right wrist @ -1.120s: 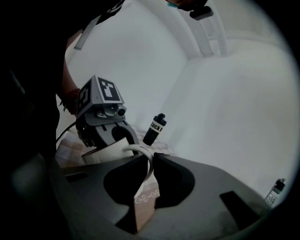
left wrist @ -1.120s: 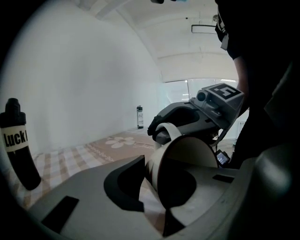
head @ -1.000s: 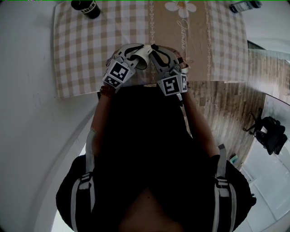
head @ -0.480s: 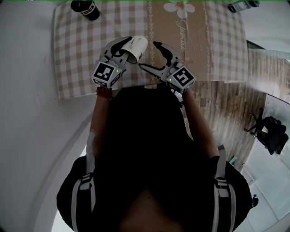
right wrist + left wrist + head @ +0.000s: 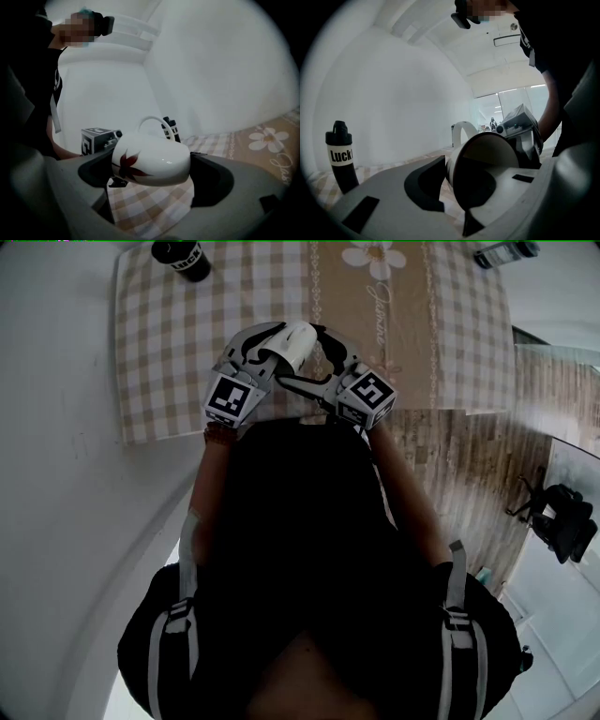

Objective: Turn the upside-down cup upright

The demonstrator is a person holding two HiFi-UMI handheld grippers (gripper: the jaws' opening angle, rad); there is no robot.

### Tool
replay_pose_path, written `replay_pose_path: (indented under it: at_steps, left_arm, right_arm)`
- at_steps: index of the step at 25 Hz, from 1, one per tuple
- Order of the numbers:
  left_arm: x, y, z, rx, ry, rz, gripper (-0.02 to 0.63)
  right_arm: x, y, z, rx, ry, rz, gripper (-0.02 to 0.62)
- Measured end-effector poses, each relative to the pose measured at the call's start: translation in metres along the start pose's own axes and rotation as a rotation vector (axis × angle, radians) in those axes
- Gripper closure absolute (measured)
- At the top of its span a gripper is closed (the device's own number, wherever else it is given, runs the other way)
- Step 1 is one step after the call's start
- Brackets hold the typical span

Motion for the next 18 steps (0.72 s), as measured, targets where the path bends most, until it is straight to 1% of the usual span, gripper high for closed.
replay_pose_path:
  at_steps: [4,10,12,14,16,18]
  left_arm:
    - [0.0032,-0.0021,-0.0005,-0.017,0.002,-0.036,0.561]
    - [0.0053,0.0029,-0.0015,-0.008,-0.025,-0.058,0.558]
    - [0.0055,0.006,-0.0009,0.008,-0.031,-0.059,0.555]
    - [0.0062,0.0077,-0.0003,0.022,-0.048,-0.044,0.55]
    - [0.0071,0.0058,0.0002,0.017,-0.075,-0.027,0.545]
    - [0.0077,0.0034,-0.0006,-0.004,-0.102,-0.019,0.539]
  right_arm:
    - [0.0006,-0.0058,-0.0019,-0.018,-0.017,-0.026,0.081]
    - [-0.0002,-0.0016,-0.0009,0.012,-0.018,-0.035,0.084]
    - [0.0,-0.0006,0.0008,0.016,-0.017,-0.017,0.086]
    - [-0.0001,-0.0005,0.0019,0.012,-0.016,0.018,0.087]
    - [-0.0015,0.0001,0.002,0.003,-0.014,0.049,0.087]
    - [-0.0017,-0.0004,0.0022,-0.006,-0.016,0.062,0.088]
Point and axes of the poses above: the fingertips, and each gripper's own axes: z backward along the fingers, x to its right, y out of its top, the point moved 3 cm from there along z, backward along the fingers, and after that the axes turned 2 degrees about -x, right-handed, at the moved point
